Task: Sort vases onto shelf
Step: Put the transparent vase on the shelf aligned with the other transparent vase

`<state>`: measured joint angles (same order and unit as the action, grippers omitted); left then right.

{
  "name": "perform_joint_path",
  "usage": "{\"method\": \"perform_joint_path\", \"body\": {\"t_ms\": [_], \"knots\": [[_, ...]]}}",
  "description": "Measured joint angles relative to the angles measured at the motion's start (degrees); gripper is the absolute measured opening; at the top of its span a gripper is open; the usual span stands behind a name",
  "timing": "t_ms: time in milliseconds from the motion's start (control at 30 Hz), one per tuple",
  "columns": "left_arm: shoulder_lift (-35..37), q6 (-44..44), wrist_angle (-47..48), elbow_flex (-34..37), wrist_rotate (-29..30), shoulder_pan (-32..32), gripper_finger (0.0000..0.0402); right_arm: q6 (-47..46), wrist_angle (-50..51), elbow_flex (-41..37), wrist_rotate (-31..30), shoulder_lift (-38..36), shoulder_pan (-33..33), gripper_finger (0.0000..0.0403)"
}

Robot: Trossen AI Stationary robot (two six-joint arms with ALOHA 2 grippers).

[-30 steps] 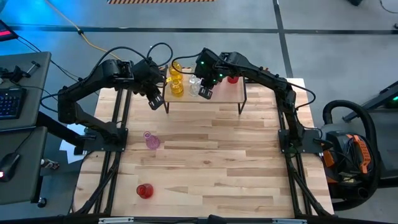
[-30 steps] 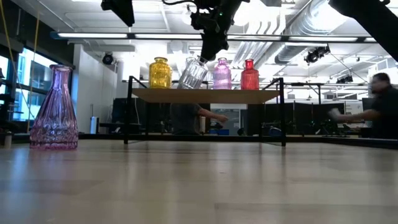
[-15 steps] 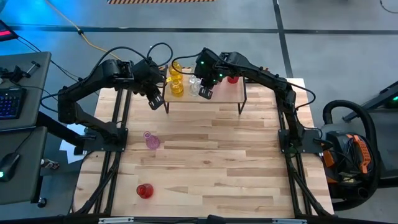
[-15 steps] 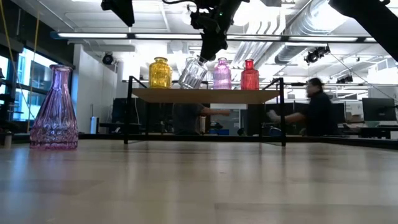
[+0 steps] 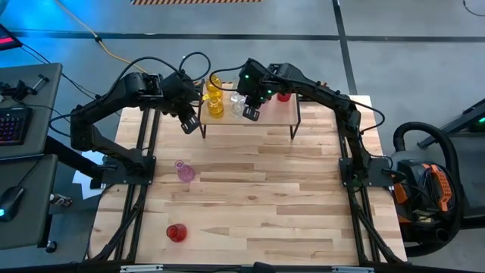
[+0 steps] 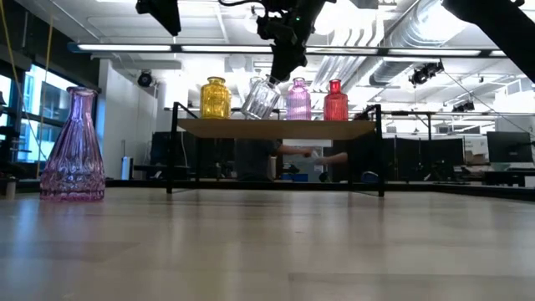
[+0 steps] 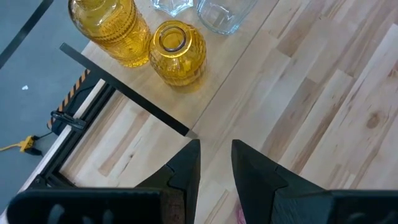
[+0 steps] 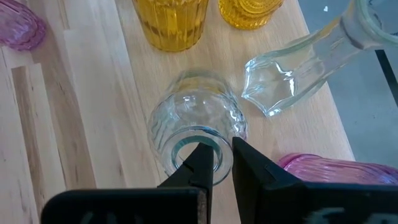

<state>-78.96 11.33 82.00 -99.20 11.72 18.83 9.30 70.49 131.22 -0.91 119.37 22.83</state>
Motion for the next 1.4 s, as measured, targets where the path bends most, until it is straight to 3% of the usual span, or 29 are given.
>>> {"method": "perform_joint_path", "body": {"t_ms": [1167,1400], "knots": [[0.00,-1.53,0.01,0.00,-0.01,0.00,0.0082,0.24,-0.45,0.02,-1.92,0.00,-0.04,0.0022],[0.00,-1.53,0.02,0.00,0.00,0.02,0.0082,1.40,-1.64,0.09,-1.90,0.00,-0.04,0.0064]]}}
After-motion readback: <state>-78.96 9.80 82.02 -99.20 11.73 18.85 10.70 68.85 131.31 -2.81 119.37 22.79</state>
